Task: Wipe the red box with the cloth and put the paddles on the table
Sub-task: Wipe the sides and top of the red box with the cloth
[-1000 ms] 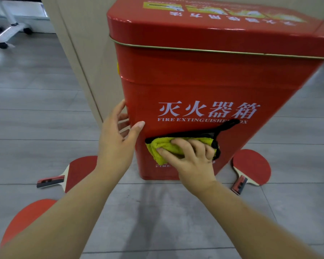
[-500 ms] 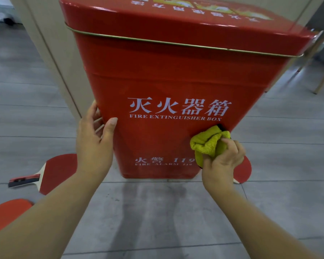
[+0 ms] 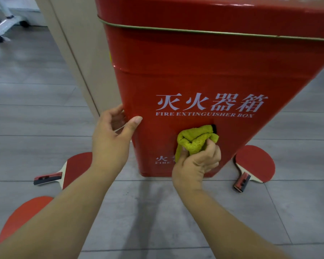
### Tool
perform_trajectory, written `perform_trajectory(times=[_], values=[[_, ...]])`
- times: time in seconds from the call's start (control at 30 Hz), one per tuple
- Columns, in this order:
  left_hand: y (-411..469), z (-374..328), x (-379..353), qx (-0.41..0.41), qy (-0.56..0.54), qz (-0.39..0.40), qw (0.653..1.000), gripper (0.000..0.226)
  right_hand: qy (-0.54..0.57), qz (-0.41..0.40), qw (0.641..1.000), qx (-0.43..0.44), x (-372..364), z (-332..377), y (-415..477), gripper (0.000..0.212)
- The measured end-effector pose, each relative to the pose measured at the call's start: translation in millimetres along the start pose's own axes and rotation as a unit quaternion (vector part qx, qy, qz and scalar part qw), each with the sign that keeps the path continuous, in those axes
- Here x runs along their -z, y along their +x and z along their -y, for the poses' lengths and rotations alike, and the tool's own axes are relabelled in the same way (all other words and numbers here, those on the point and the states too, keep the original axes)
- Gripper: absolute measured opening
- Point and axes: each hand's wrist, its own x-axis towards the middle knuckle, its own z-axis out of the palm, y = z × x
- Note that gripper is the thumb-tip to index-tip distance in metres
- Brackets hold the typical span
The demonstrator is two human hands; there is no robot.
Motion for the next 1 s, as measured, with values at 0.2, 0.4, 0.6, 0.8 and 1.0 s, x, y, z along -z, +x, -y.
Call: perform_trajectory(times=[0.2, 0.4, 0.6, 0.8, 1.0], values=[[4, 3, 3, 0.006, -0.035, 0.014, 0.999, 0.035, -0.065, -0.046, 0.985, 0.155, -34, 9, -30, 0.049], [2, 5, 2, 0.008, -0.056, 0.014, 0.998, 0.034, -0.133, 0.045, 0.916, 0.376, -30, -9, -38, 0.015], [-6, 18, -5, 0.021, -0.045, 0.021, 0.999, 0.039, -0.155, 0.06, 0.854, 0.492, -16, -30, -16, 0.02], [-14, 34, -15, 0.036, 0.013, 0.018, 0.999, 0.042, -0.16, 0.039, 0.889, 0.427, 7, -61, 7, 0.02], [-20, 44, -26, 0.088, 0.034, -0.004, 0.996, 0.032, -0.156, -0.022, 0.937, 0.311, 41, -110, 36, 0.036]])
